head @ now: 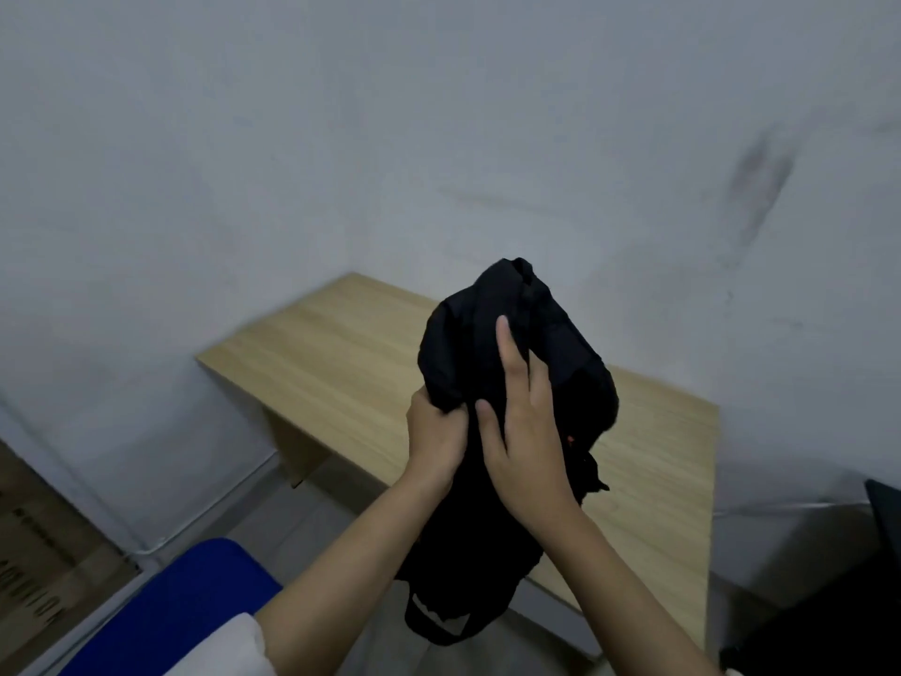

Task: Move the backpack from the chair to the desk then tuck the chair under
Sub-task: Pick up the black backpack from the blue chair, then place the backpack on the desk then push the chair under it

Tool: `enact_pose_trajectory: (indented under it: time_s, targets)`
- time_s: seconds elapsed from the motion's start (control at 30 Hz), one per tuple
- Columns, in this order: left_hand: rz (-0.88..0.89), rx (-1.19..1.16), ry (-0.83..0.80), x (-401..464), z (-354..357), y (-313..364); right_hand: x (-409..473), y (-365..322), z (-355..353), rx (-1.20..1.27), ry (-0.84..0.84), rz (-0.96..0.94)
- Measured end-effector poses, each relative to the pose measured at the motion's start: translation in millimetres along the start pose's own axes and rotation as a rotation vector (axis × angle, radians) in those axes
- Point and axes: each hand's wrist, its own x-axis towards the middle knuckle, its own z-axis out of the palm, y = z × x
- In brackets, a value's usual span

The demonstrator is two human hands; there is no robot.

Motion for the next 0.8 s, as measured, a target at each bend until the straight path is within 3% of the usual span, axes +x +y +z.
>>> enact_pose_trajectory:
  time_s: [0.33,0.6,0.8]
  targets:
    - [-0.005,0.150,-0.309,130.4,63.2,-23.3,54.1,97.5,26.8,-0.278,-0.001,0.209]
    - [0.036,0.128,-0.391,278.8,117.7,-27.0,97.3,179.3,96.0,-0.550,-0.068,0.360]
    - [0.199,0.461,-0.595,364.0,137.2,-65.9,102.4,239.7,148.2,-0.673,-0.233,0.597]
